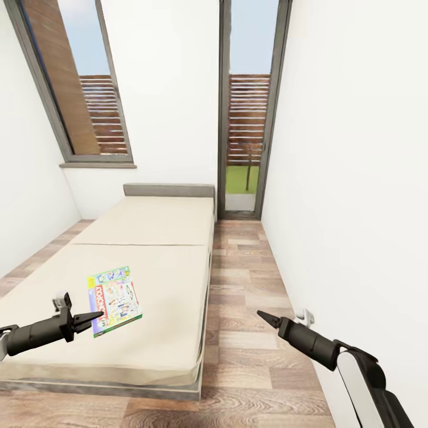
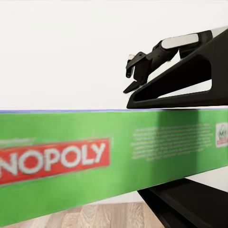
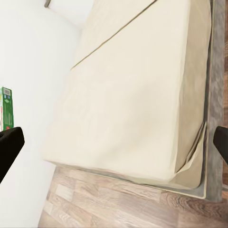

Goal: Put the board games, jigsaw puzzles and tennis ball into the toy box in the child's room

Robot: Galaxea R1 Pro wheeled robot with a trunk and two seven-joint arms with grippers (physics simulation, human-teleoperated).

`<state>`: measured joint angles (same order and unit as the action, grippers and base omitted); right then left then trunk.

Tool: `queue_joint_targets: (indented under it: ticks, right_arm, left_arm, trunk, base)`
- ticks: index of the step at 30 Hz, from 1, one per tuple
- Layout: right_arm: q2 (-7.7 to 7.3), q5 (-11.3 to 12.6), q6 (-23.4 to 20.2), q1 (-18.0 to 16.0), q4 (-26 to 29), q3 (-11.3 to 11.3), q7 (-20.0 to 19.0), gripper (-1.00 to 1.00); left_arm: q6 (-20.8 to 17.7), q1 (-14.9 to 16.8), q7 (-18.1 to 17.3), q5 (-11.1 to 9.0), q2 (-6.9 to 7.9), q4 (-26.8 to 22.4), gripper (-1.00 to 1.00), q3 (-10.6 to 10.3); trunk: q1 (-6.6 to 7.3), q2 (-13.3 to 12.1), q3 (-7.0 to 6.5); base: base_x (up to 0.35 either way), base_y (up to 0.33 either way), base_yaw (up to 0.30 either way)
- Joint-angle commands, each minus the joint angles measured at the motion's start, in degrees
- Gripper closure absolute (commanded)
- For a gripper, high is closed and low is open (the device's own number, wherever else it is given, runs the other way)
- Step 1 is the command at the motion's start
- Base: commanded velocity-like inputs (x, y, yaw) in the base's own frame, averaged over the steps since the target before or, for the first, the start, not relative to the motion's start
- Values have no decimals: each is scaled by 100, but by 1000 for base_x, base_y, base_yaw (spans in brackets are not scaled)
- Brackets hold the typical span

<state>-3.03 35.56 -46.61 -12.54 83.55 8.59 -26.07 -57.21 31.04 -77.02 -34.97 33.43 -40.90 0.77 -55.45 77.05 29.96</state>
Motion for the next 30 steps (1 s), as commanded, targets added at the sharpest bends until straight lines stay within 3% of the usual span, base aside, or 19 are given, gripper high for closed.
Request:
queue_joint_targets:
  ticks: [1,21,30]
  right_arm:
    - [-1,-5,-33,-2,24,10,-20,-100]
    - [3,-5,-33,5,65,-13,-16,-100]
    - [6,-12,-34,6,65,-15,-12,-100]
  left_arm:
    - [-43,5,-6,-10,12,2,100,-3]
    - [-26,-1,-3,-1,72,3,100,-7]
    - [-27,-1,-5,1,75,3,100,-5]
  trunk:
    - [24,-38,-21]
    - [463,-840,-535]
    - [661,-1201,-759]
  base:
    - [-67,0,150]
    - [-10,0,193]
    - [-122,94,215]
